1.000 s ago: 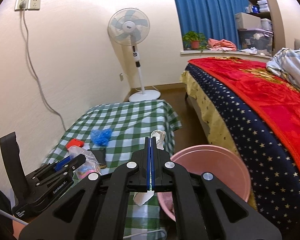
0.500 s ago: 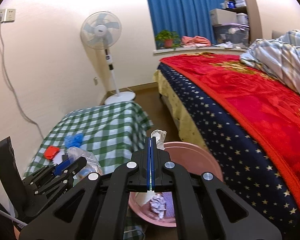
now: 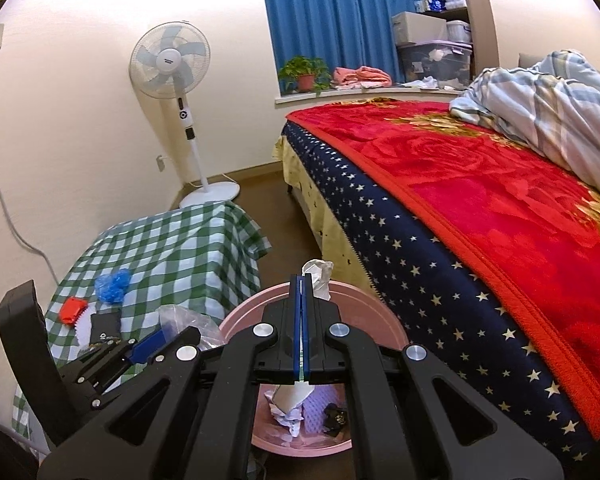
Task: Collect trash
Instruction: 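Carry both bags over the pink bin and open both tools, then move both open tools back over the remaining trash on the bed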
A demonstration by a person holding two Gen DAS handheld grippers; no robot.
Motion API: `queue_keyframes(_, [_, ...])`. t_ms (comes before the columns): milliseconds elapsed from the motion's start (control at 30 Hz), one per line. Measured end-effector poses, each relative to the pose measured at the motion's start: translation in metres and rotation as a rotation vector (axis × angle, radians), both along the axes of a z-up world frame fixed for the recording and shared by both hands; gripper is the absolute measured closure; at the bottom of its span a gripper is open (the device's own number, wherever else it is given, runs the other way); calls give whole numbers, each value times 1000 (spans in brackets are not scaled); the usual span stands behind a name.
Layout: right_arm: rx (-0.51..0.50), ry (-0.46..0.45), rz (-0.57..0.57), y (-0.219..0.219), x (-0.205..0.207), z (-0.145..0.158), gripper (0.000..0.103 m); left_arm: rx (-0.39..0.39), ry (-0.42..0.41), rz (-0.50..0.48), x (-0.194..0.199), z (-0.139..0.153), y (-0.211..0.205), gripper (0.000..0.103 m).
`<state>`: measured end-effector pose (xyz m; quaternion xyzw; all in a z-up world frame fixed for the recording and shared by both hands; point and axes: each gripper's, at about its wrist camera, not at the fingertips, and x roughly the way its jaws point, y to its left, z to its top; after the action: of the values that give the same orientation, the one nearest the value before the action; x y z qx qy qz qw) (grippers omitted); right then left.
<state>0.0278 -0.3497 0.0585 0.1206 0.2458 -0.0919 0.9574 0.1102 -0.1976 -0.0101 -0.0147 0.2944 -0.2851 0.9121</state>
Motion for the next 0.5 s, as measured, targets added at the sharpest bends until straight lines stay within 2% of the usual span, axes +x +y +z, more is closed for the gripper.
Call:
queue_keyframes(133, [16,16,-21,-6,4,-5,102,-4,20,-14,5,-6,-7,82])
queue_keyframes(200, [22,28,-32,-9,6,-7,100,-29,33,-27,8,-8,-7,75])
queue_keyframes(233, [20,32,-54,-11,6,-8,96,-39,45,-29,9,-9,-8,58])
queue_keyframes(267, [22,33,-69,-14,6,-9,91,-53,54,-31,9,-10,-7,53])
queue_keyframes(333, [36,25,-104,-20,3,-9,60,-66,61,-22,10,-12,-6,53])
queue_keyframes(367, [38,18,-116,-21,2,-8,56,-63,59,-18,11,-12,-6,53])
queue_keyframes(500, [42,6,-106,-19,1,-8,55,-53,50,0,9,-9,0,53])
